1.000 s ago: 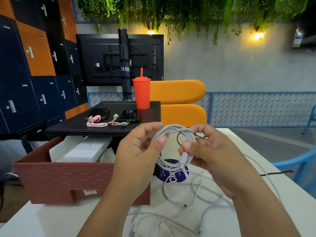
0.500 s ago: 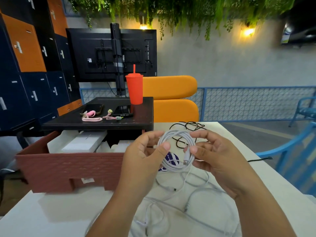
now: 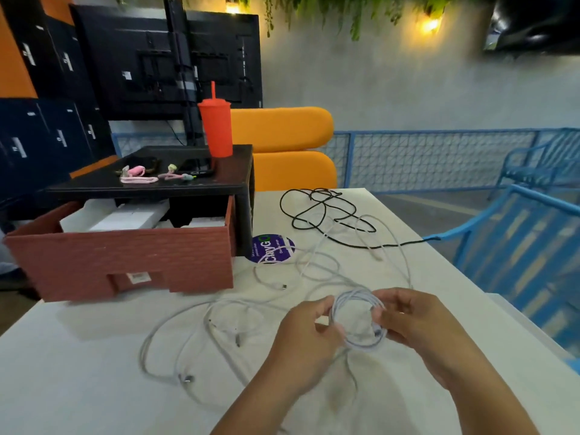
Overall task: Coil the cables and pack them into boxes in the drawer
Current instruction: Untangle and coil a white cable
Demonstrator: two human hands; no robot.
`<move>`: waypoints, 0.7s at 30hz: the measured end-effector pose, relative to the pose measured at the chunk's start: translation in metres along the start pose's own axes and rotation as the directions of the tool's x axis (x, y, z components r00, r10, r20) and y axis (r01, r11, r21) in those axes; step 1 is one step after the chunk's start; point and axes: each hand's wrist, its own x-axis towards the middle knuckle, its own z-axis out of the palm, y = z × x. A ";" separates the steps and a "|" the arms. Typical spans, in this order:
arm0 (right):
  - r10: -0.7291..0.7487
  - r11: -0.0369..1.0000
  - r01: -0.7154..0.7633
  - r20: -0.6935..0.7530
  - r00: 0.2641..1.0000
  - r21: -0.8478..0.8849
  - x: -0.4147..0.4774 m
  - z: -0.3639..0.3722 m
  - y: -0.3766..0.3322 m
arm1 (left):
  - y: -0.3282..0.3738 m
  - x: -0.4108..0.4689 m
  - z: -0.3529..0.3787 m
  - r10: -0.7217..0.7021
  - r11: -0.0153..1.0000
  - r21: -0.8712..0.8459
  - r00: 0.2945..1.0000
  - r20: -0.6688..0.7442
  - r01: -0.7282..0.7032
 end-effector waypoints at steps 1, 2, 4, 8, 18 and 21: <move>0.015 0.999 -0.016 -0.018 1.000 -0.031 -0.003 -0.005 0.005 | -0.002 -0.003 0.007 0.003 0.999 0.031 1.000 0.030 -0.004; 0.030 0.998 -0.032 -0.031 0.999 -0.058 -0.005 -0.009 0.010 | -0.001 -0.006 0.012 0.012 0.998 0.053 0.998 0.064 -0.016; 0.066 0.991 -0.071 -0.045 0.997 -0.116 -0.011 -0.017 0.017 | 0.000 -0.013 0.024 0.030 0.991 0.122 0.989 0.141 -0.048; 0.101 0.910 -0.113 -0.050 0.994 -0.398 -0.014 -0.029 0.030 | -0.005 -0.019 0.044 0.041 0.961 0.261 0.981 0.191 -0.091; 0.040 0.708 -0.042 -0.018 0.999 -0.705 -0.015 -0.021 0.042 | -0.005 -0.017 0.055 0.052 0.886 0.445 0.981 0.188 -0.132; 0.046 0.645 -0.016 0.018 0.999 -0.764 -0.012 -0.023 0.040 | -0.005 -0.014 0.057 0.034 0.838 0.530 0.980 0.194 -0.134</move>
